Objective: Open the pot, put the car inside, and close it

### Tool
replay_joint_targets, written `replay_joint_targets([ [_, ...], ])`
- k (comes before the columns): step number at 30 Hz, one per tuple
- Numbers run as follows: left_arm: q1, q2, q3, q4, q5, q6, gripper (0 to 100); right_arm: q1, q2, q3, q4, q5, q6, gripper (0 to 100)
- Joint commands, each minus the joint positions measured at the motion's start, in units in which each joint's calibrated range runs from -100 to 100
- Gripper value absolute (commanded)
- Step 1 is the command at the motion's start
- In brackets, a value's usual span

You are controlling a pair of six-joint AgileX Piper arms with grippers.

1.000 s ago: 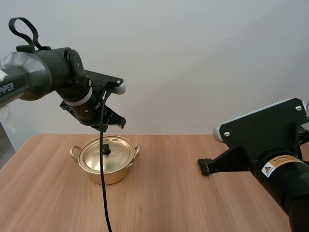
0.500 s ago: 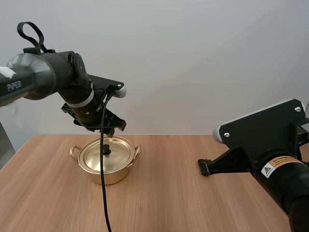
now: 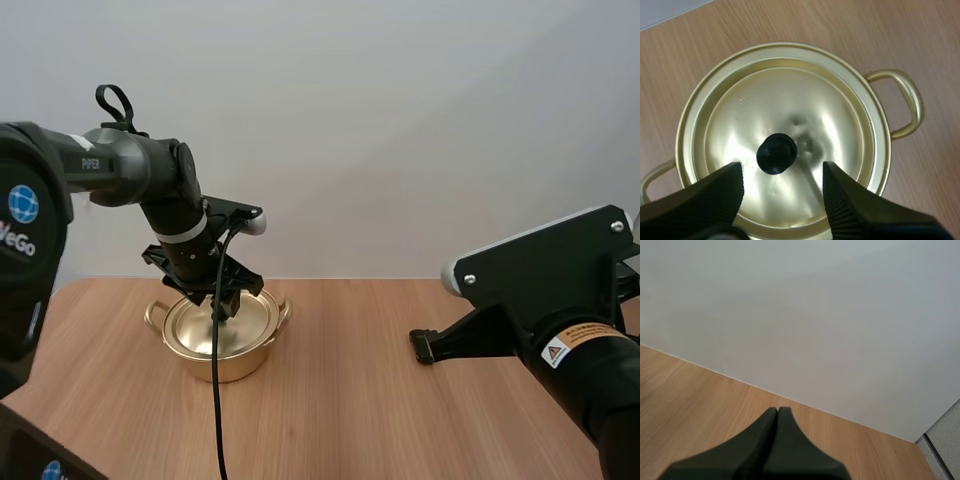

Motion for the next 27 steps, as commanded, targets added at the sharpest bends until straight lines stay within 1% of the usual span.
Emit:
replay_joint_targets([
  [1,-0.03,0.4,0.0,0.0,-0.4,0.0,79,0.0,-0.1,0.0,0.0,-0.1,0.0,0],
  [11,-0.03,0.7,0.0,0.2,-3.8,0.4,78,0.0,-0.1,0.0,0.0,-0.1,0.0,0],
  [27,-0.03,0.8,0.0,0.2,-4.5,0.7,78,0.0,-0.1,0.0,0.1,-0.1,0.0,0],
])
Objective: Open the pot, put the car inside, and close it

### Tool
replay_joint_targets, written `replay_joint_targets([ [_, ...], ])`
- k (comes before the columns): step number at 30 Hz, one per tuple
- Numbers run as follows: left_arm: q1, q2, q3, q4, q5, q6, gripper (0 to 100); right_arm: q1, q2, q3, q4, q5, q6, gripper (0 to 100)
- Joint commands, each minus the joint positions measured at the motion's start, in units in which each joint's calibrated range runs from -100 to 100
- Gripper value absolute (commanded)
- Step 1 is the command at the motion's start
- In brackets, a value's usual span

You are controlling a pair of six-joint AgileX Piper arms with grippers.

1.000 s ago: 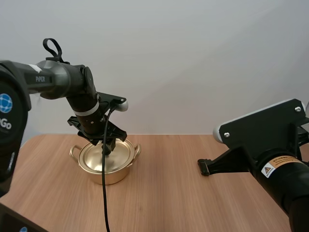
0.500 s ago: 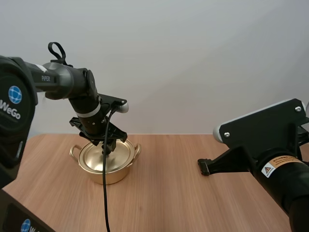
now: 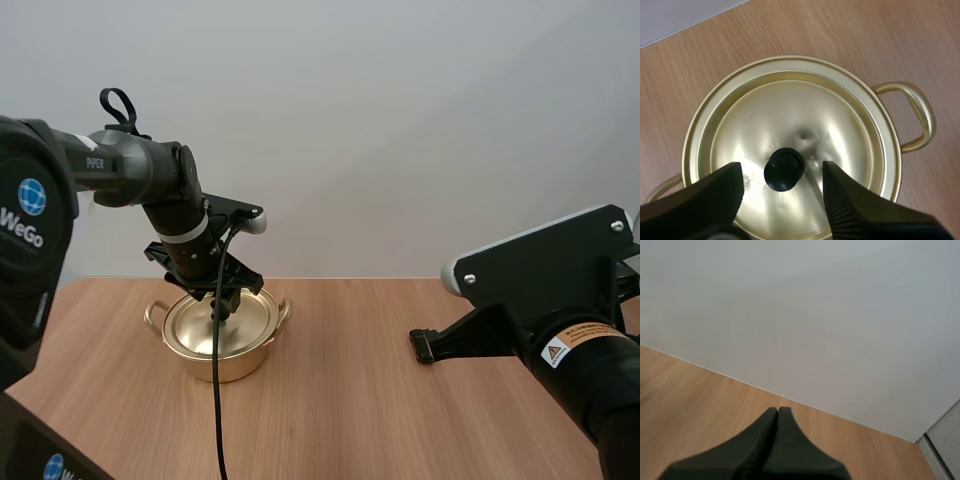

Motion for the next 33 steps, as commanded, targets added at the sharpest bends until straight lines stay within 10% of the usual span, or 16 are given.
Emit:
replay_joint_targets([
  [1,-0.03,0.4,0.0,0.1,-0.1,0.0,78,0.0,-0.1,0.0,0.1,0.0,0.0,0],
  [26,-0.03,4.2,0.0,1.1,-1.7,0.3,74,-0.2,-0.1,0.0,0.1,0.2,0.0,0],
  [33,-0.03,4.2,0.0,1.1,-2.1,0.5,53,-0.2,-0.1,0.0,0.1,0.2,0.0,0],
])
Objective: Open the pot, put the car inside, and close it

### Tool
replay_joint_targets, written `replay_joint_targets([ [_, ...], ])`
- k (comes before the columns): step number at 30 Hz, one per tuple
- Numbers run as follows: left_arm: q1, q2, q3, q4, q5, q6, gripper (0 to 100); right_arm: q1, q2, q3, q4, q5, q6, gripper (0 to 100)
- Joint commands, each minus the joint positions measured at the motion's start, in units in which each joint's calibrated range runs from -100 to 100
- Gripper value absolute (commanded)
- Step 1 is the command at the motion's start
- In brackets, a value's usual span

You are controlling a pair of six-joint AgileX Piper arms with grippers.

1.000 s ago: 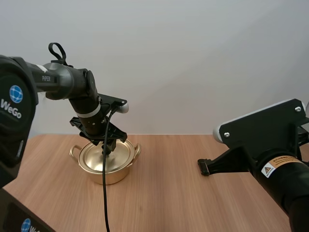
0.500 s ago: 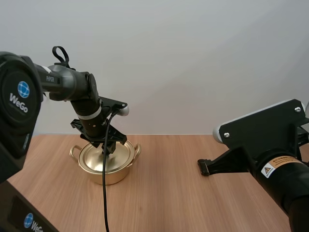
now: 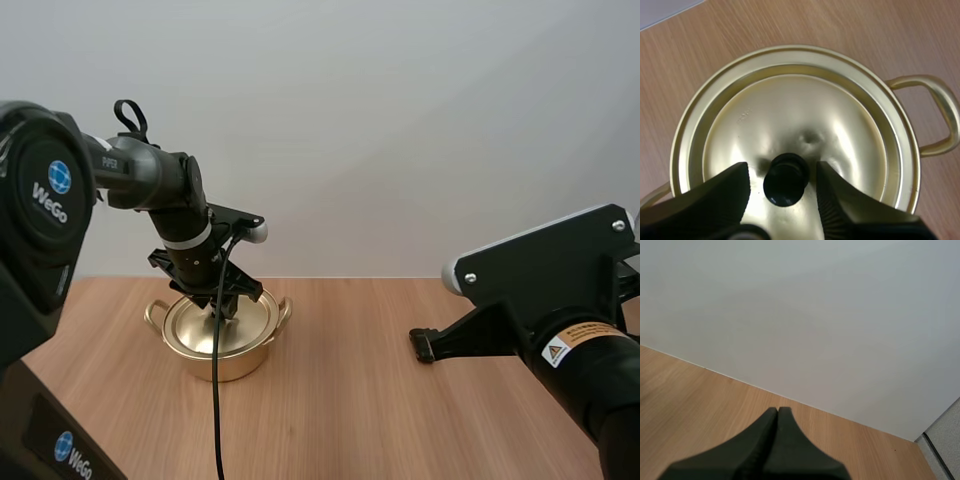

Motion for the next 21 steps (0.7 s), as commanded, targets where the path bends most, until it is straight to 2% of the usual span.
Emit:
replay_joint_targets([
  [1,-0.03,0.0,0.0,0.0,0.0,0.1,43,0.0,-0.1,0.0,0.1,0.0,0.0,0],
  [2,-0.03,0.0,0.0,0.0,0.0,0.4,34,0.0,-0.1,0.0,0.1,0.0,0.0,0],
  [4,-0.03,0.0,0.0,0.0,0.0,0.9,5,0.0,-0.1,0.0,0.1,0.0,0.0,0],
  [5,-0.03,0.0,0.0,0.0,0.0,0.9,0,0.0,-0.1,0.0,0.1,0.0,0.0,0],
  [15,-0.03,0.0,0.0,0.0,-0.2,0.9,0,0.0,-0.1,0.0,0.1,0.0,0.0,0],
  [21,-0.03,-3.7,-0.3,-0.6,-5.1,0.9,0,0.0,-0.1,0.0,0.1,0.0,0.0,0],
])
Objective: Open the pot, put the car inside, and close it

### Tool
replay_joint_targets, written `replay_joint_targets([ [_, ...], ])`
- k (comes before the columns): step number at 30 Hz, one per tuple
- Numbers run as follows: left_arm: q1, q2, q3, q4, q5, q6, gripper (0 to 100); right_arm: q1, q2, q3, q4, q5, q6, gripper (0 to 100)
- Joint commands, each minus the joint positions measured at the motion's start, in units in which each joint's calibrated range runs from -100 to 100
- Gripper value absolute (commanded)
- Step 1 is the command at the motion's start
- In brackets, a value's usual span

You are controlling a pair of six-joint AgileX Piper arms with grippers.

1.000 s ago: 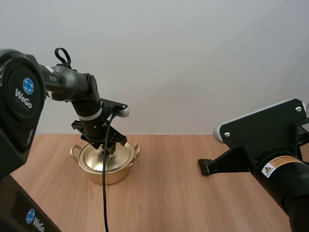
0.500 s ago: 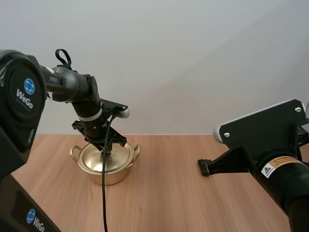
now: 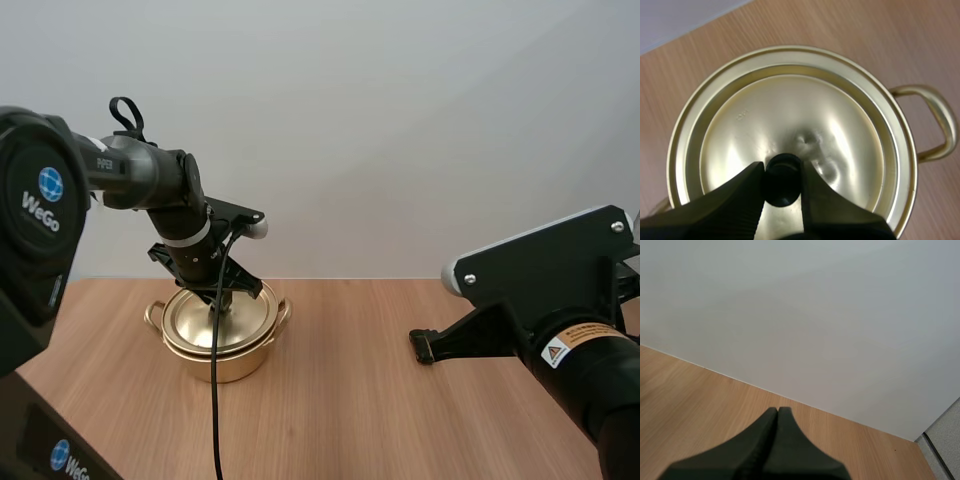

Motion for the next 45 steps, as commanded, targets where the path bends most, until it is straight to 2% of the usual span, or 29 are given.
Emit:
replay_joint_targets([
  [1,-0.03,-2.5,-0.5,-0.6,-2.4,0.0,0,0.0,-0.1,0.0,0.1,0.0,0.0,0],
  [9,-0.03,-13.6,-9.6,-4.2,-9.3,-0.9,0,0.0,-0.1,0.0,0.1,0.0,0.0,0],
  [23,-0.03,-31.6,-29.5,-6.1,-40.1,-3.9,0,0.0,0.0,0.0,0.1,0.3,0.0,0],
  [29,-0.03,-35.5,-35.1,-6.1,-42.6,-7.8,0,0.0,0.0,0.0,0.3,0.3,0.0,0],
  [34,-0.03,-37.5,-36.1,-6.1,-42.8,-7.9,0,0.0,0.0,0.0,0.6,0.3,0.0,0],
  [38,-0.03,-38.7,-36.1,-6.3,-42.6,-8.0,0,0.0,1.0,0.0,3.3,0.9,0.0,0],
  [45,-0.03,-41.7,-36.1,-6.3,-41.9,-8.5,0,-0.7,9.9,-3.1,4.9,-6.4,-0.1,0],
])
